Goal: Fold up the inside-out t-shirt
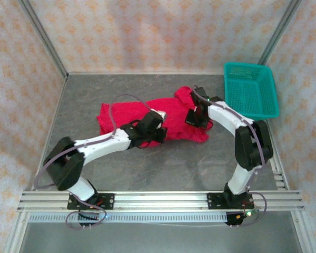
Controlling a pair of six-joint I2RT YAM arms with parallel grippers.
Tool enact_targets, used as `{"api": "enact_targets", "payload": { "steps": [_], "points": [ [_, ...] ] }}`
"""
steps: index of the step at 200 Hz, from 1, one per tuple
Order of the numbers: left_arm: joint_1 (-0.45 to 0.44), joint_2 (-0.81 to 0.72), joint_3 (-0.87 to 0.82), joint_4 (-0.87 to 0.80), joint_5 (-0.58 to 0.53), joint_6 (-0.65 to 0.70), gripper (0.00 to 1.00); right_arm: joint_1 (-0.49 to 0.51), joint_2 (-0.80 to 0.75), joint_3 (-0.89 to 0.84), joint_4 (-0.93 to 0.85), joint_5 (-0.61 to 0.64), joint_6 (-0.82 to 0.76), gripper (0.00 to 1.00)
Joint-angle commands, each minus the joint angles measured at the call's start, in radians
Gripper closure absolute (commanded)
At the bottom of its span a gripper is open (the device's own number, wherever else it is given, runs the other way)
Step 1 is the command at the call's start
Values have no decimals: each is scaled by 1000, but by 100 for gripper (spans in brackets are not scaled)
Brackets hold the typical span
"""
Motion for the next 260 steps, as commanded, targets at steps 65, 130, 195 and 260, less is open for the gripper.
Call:
{"api": "enact_targets", "payload": {
  "steps": [65,130,195,260],
  "points": [
    [52,103,24,15,138,-21,100,44,-197,-24,-126,71,-38,50],
    [56,81,-21,31,123,-51,100,185,-361,-244,13,26,80,67],
    [56,30,-80,76,164,-108,95,189,-176,-166,63,117,59,57],
    [-43,6,-148,207,112,-160,46,114,-115,-64,48,86,26,100]
  ]
}}
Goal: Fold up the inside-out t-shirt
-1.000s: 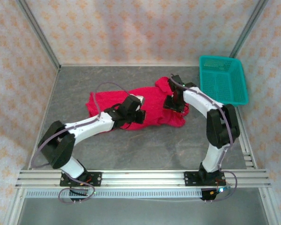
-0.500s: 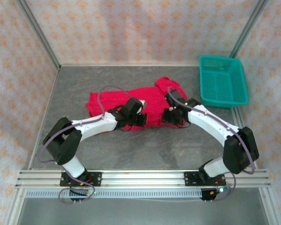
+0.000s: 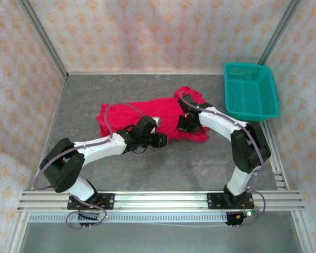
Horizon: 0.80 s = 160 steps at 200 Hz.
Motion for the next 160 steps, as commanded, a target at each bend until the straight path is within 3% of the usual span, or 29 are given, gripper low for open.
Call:
{"api": "enact_targets", "payload": {
  "steps": [1,24,112,129,148,155,160],
  "points": [
    [-49,-1,8,89,-37,-6,46,-27,-66,20,-10,5,-16,100],
    [-60,61,60,113,-41,6,39,-47,-102,17,-15,-46,-25,100],
    [-28,283,285,11,-149,50,39,-53,-125,29,-34,-95,-33,100],
    [-21,316,325,-12,-152,99,51,-58,-138,31,-42,-92,-33,100],
    [-11,333,347,-43,-146,120,90,-70,-155,33,-51,-92,-37,100],
    [-4,327,345,-53,-143,127,100,-74,-163,36,-60,-92,-40,100],
    [1,316,342,-61,-142,130,100,-76,-169,38,-66,-90,-43,100]
  ]
}}
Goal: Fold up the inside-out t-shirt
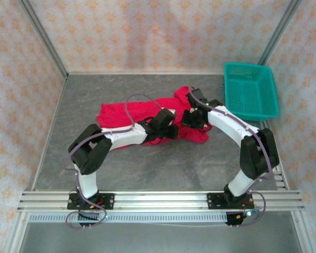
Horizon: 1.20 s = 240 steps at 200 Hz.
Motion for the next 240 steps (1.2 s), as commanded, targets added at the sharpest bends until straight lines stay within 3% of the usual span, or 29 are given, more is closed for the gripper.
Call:
{"api": "enact_targets", "payload": {
  "steps": [1,60,110,139,169,196,240],
  "points": [
    [18,-15,23,-72,-32,53,100,-19,-59,38,-49,10,-20,100],
    [133,-310,-71,-235,-22,106,100,-54,-169,146,-288,31,-169,100],
    [228,-420,-162,-194,29,85,100,-91,-321,123,-389,140,-209,100],
    [228,-389,-163,-129,114,49,100,-131,-269,121,-316,95,-179,100],
    [215,-375,-183,-83,132,11,100,-187,-111,227,-248,99,-153,100],
    [195,-364,-181,-60,129,-10,100,-138,-50,240,-211,-44,-132,100],
    [199,-293,-119,-109,103,3,100,30,-232,-152,140,-157,33,46]
  ]
}}
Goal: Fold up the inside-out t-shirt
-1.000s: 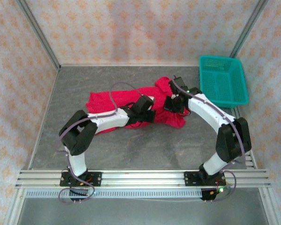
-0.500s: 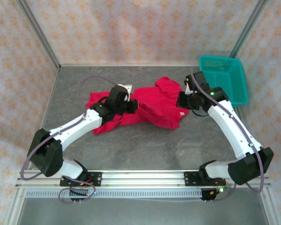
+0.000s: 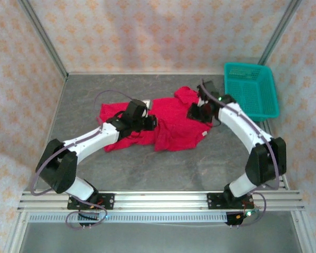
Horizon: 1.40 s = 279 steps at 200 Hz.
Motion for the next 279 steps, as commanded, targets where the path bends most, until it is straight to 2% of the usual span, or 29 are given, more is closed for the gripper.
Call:
{"api": "enact_targets", "payload": {
  "steps": [1,21,35,54,100,110,118,129,135,139,164,190,204,221,245,263,279],
  "points": [
    [3,49,53,-17,-14,-1,100,77,-114,-168,207,-82,125,45],
    [15,98,90,-46,-15,-12,100,194,-166,-300,344,-38,228,30],
    [25,117,103,-54,-15,-22,100,267,-171,-351,408,19,283,26],
    [36,124,105,-51,-16,-55,100,328,-127,-372,455,87,323,26],
    [47,113,93,-56,-17,-64,100,391,98,-304,589,147,417,29],
    [51,109,90,-56,-17,-66,100,395,138,-283,607,163,443,33],
    [52,104,85,-56,-16,-67,100,395,162,-266,603,185,454,43],
    [56,95,79,-60,-17,-65,100,387,170,-236,552,218,450,78],
    [59,87,76,-65,-20,-62,100,375,158,-221,505,227,437,94],
    [61,83,74,-69,-19,-60,100,367,144,-213,474,230,423,100],
    [64,44,61,-87,-8,-44,100,260,-35,-188,232,221,312,100],
    [47,14,30,-25,37,-82,100,19,-271,-192,59,166,200,100],
    [8,12,28,13,37,-106,100,-102,-310,-176,10,151,147,100],
    [-62,37,59,37,39,-119,100,-204,-260,-146,-6,115,104,100],
    [-117,107,112,63,61,-130,100,-229,-113,-87,13,115,66,100],
    [-117,155,130,74,68,-137,100,-242,29,-16,6,191,42,100],
    [-117,185,141,77,73,-140,100,-247,146,95,-72,286,22,89]
  ]
}}
